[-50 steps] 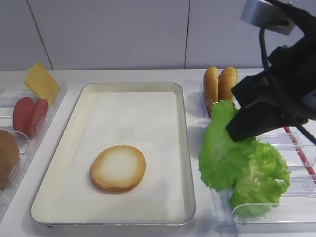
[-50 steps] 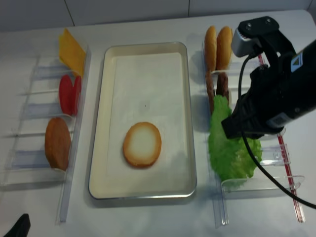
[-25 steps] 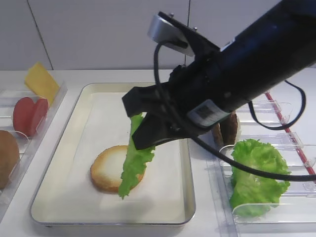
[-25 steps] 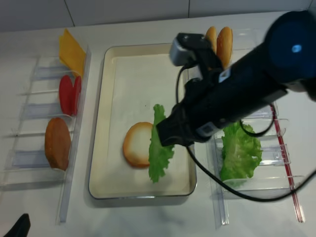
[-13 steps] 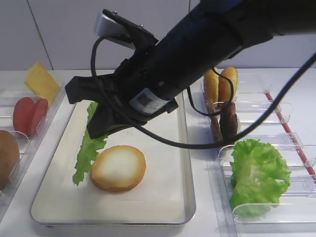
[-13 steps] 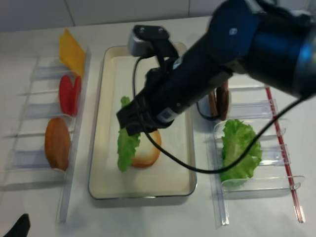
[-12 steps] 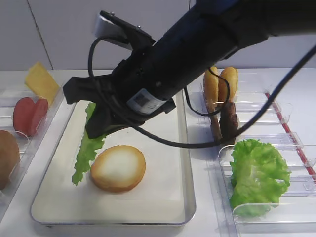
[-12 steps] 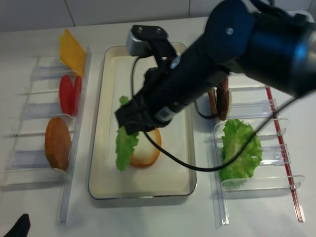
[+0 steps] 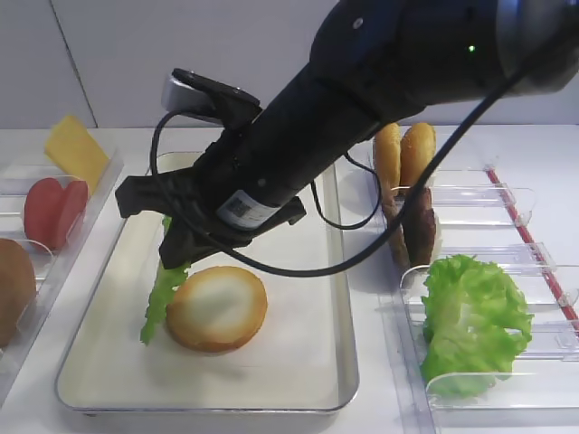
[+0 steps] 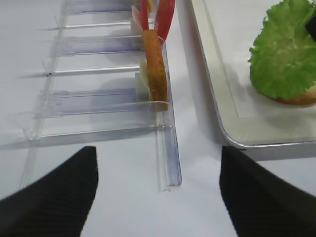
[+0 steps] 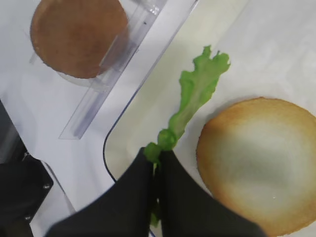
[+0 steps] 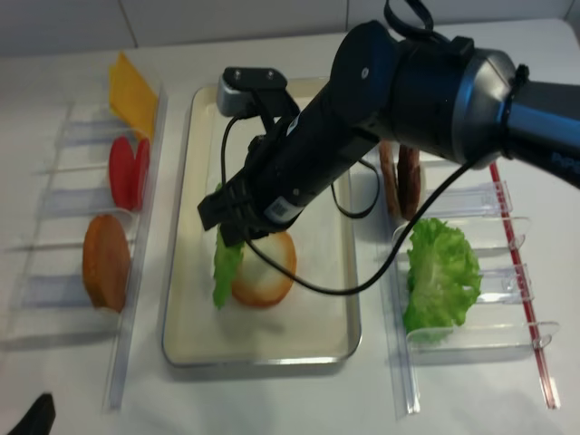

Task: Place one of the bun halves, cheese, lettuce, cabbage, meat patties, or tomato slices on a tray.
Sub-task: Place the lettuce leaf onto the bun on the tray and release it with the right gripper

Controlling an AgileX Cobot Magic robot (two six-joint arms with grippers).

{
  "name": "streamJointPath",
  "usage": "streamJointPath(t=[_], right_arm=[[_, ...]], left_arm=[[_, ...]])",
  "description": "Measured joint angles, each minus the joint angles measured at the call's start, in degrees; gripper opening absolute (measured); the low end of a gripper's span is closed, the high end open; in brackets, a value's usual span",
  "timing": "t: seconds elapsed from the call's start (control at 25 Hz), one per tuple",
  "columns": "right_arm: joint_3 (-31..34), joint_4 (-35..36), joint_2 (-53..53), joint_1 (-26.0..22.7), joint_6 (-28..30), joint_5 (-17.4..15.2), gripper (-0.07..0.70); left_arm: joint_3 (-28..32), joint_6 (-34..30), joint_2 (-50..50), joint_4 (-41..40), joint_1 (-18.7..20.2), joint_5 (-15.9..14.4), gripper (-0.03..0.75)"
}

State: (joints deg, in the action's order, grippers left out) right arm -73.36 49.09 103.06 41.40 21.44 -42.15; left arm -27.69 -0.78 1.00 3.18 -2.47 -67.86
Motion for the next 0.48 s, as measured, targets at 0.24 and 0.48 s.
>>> streamJointPath(t=[0.24,0.48], right_arm=[[-0.10,-5.17,0.45,0.12,-4.08,0.99,0.044],[-0.09,-15.90,0.45,0.12,-13.78,-0.21,0.044]], left_arm=[[0.00,0.10,0.00,0.00,0.00,0.00,0.482],[0.00,0.10,0.00,0.00,0.00,0.00,0.482]])
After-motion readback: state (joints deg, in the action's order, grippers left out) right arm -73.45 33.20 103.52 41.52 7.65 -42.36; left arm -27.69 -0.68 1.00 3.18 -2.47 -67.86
